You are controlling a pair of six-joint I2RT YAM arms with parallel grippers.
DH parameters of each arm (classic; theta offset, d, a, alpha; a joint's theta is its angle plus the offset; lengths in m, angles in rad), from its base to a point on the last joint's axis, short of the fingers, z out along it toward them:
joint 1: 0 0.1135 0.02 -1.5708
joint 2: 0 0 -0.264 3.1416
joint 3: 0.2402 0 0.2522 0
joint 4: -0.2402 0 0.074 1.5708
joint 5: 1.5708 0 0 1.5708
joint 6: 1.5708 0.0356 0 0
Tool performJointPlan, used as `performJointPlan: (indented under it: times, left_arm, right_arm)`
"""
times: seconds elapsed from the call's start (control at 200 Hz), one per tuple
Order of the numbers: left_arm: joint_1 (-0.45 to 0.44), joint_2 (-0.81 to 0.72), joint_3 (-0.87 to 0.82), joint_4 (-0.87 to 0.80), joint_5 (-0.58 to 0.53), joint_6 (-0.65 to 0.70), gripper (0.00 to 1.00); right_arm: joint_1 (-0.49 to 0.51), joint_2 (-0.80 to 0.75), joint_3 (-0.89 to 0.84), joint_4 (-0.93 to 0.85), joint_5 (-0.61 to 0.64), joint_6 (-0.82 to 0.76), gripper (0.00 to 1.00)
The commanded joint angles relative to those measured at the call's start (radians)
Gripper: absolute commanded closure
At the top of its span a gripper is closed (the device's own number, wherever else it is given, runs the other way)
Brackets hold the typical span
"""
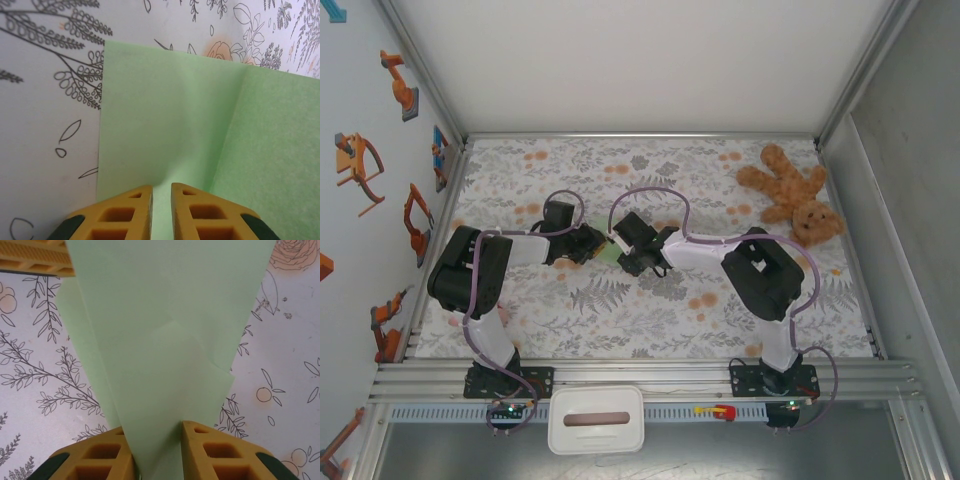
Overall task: Fold a paper plane with a square sheet of paper (pick it up from the middle)
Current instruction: Fourth fold the wing at the center of the table.
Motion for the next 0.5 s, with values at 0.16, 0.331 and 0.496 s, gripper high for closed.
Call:
performJointPlan:
  times: [0.16, 0.331, 0.496]
  left_arm:
    - [0.004, 0.022, 0.012, -0.069, 0.009, 0.028, 0.82]
    - [0.009, 0.012, 0.026, -0.093, 0.007, 0.051, 0.82]
    - [0.024, -0.027, 0.051, -0.144, -0.012, 0.087, 0.8]
  right_arm:
    - [0.007, -0.001, -0.006, 0.0, -0.015, -0.018, 0.85]
    - [0.006, -0.004, 0.0, -0.01, -0.027, -0.022, 0.93]
    - [0.005, -0.002, 0.009, -0.036, -0.079, 0.006, 0.96]
